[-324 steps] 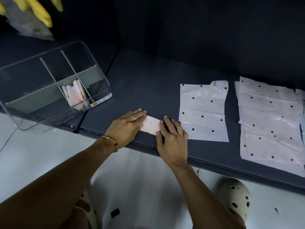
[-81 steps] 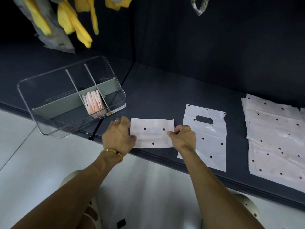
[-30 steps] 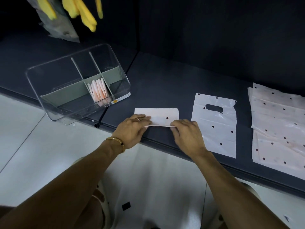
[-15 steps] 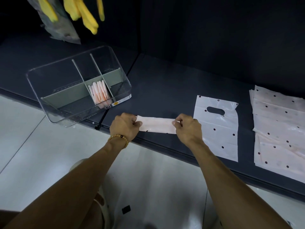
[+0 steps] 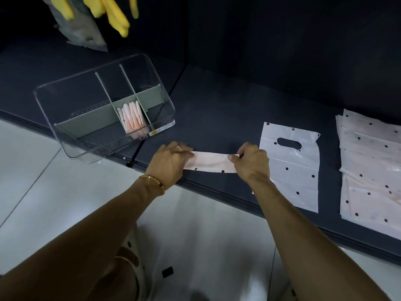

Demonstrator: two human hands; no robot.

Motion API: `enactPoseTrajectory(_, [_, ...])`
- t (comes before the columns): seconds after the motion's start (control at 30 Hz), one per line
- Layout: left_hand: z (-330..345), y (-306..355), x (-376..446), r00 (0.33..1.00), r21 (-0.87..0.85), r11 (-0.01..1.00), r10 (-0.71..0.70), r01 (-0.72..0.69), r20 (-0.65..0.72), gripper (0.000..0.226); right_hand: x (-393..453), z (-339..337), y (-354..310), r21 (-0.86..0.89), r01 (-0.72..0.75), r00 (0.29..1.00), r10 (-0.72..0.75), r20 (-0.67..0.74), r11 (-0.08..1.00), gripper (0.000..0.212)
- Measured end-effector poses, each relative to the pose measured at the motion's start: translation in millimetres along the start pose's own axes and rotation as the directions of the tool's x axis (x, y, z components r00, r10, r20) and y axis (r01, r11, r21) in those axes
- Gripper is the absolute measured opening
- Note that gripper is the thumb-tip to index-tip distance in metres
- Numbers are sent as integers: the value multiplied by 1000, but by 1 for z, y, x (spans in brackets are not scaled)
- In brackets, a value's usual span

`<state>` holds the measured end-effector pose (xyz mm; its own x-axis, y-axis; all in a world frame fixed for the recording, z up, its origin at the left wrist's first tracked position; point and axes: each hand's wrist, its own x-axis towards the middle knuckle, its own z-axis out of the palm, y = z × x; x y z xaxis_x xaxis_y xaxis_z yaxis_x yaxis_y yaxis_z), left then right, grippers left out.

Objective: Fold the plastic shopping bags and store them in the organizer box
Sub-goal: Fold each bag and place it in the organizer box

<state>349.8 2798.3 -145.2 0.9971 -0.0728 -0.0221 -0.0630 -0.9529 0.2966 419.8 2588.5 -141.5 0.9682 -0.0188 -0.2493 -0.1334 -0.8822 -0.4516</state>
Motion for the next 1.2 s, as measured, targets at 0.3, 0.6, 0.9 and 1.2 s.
enactPoseTrajectory(0.3, [11, -16, -15, 986, 2, 988, 157, -157, 54, 51, -55, 46, -38, -181, 639, 769, -626, 128, 747, 44])
enactPoseTrajectory(0.6, [16, -19, -16, 986, 18, 989, 143, -145, 81, 54, -47, 34, 16, -400, 600, 800, -521, 297, 693, 71])
enactPoseTrajectory(0.9, [12, 8, -33, 997, 122, 990, 66, -70, 34, 50, -59, 6, 21, -506, 526, 839, -513, 179, 684, 60])
enactPoseTrajectory(1.2, [3, 19, -62, 978, 68, 979, 183, -190, 100, 52, -84, 20, 15, -348, 542, 834, -542, 108, 765, 40])
